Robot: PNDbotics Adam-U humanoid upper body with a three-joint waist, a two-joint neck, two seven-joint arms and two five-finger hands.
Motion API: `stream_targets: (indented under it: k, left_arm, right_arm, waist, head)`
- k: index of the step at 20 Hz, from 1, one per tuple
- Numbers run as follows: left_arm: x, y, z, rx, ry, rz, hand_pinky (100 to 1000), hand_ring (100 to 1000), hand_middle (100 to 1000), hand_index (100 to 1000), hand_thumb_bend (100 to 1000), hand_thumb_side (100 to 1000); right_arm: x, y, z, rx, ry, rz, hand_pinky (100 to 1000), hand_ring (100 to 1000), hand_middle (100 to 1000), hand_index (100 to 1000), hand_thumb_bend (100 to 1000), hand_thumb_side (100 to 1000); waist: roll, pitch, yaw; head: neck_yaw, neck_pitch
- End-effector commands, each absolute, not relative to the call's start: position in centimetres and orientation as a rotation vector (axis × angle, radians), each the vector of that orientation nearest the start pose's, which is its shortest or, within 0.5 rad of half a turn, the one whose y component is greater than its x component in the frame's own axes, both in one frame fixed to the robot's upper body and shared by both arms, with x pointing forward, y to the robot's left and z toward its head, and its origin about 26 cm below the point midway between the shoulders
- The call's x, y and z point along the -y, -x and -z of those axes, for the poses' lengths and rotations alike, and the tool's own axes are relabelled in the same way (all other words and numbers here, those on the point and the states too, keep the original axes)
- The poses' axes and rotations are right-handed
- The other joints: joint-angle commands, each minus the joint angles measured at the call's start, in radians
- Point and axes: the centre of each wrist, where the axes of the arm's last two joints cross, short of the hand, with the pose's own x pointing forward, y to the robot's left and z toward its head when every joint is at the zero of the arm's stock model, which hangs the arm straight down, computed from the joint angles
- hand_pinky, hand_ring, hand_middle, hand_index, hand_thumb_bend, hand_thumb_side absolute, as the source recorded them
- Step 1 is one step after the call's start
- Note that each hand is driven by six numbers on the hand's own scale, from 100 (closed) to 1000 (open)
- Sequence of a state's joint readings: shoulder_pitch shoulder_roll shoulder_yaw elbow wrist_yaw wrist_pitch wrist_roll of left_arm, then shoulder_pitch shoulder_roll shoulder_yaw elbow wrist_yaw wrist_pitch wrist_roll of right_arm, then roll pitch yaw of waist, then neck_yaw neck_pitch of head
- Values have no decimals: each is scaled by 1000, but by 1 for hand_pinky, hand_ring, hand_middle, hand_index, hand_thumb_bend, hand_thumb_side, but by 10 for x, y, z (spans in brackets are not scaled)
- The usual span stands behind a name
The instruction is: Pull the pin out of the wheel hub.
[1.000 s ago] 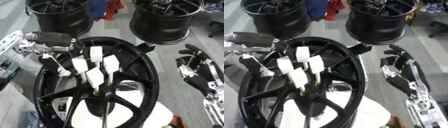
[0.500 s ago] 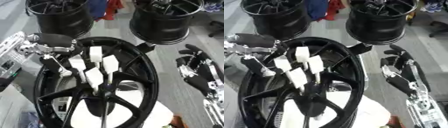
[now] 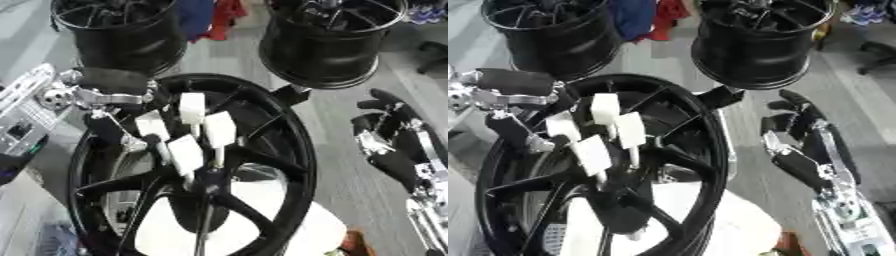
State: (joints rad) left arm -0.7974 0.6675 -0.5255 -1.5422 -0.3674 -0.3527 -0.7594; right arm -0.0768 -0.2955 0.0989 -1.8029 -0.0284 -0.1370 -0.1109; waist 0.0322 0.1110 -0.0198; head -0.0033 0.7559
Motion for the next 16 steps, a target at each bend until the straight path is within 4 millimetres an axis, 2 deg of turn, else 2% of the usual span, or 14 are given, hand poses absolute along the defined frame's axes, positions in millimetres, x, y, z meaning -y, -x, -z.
stream_targets:
  k: [1,4,8,12,15,16]
  left_arm:
    - [-218,-386,-252,-1731,322,-2935,350,437,554,680,100,140]
    - [-221,-383,-269,-1757,363,-2892,357,442,557,683,100,133]
    - [-241,-373,-302,-1827,503,-2820,368,451,564,691,100,123]
    - [-277,-359,-322,-1917,717,-2770,372,452,567,697,100,113]
    - [-317,-349,-322,-2007,925,-2773,377,455,570,701,100,108]
    - [-330,-346,-319,-2033,994,-2782,377,454,570,701,492,100]
  right_arm:
    - [270,-288,-86,2016,153,-256,652,651,715,882,184,192]
    - [271,-288,-85,2014,155,-257,652,651,715,882,185,192]
    - [272,-287,-84,2011,163,-255,652,650,714,882,186,191]
    - [273,-287,-84,2010,171,-252,652,650,714,882,186,191]
    - [274,-288,-85,2014,178,-247,652,650,714,882,188,192]
    - [275,-288,-85,2016,181,-244,652,650,714,881,187,190]
  waist:
    - [0,-16,2]
    - [1,-18,5]
    - [4,-20,10]
    - [7,-20,18]
    - [5,-16,25]
    - [5,-15,26]
  head:
    - [1,0]
    - [1,2]
    - [-3,1]
    - [-7,-1]
    - [-13,-5]
    - [-13,-6]
